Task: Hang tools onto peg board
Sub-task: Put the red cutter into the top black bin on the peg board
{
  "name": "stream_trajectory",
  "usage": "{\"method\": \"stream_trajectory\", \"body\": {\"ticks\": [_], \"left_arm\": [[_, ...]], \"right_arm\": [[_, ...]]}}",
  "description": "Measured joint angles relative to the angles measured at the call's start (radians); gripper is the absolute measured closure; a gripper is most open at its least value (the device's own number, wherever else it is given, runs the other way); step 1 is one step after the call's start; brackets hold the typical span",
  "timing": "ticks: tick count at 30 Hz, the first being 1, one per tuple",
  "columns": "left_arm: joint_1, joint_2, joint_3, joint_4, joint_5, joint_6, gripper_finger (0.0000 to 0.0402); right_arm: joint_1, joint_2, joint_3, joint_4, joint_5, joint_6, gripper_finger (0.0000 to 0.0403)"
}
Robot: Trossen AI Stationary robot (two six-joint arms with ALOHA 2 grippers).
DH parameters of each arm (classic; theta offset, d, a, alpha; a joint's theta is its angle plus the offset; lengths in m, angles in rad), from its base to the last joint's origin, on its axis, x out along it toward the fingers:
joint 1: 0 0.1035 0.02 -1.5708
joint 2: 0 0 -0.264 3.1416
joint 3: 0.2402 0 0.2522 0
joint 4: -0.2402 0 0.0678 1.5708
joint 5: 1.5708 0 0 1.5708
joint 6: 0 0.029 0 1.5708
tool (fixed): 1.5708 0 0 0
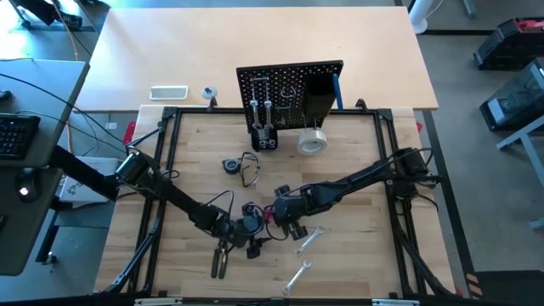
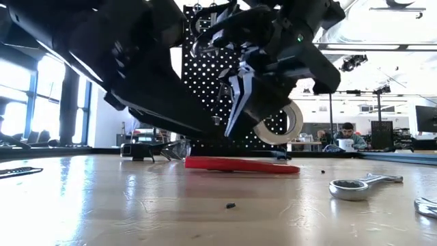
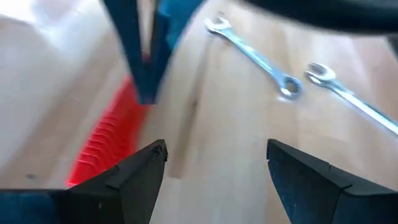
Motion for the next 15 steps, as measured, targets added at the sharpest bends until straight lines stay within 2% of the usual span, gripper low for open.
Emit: {"method": "stream_trajectory", "body": {"ticks": [4, 7, 15], "left_arm": [[0.004, 0.0, 0.0, 0.002, -0.081, 0.069, 0.013], [0.022, 0.0, 0.002, 0.006, -0.093, 0.1, 0.013], [0.138, 0.0, 0.002, -0.054, 0.088, 0.147, 0.013]], "right_arm": [[0.003, -0.012, 0.0, -0.031, -0.009, 0.003, 0.0395], [0.005, -0.019, 0.001, -0.055, -0.001, 0.016, 0.0365], [0.004, -0.021, 0.002, -0.147, 0.037, 0.104, 0.0237]]}}
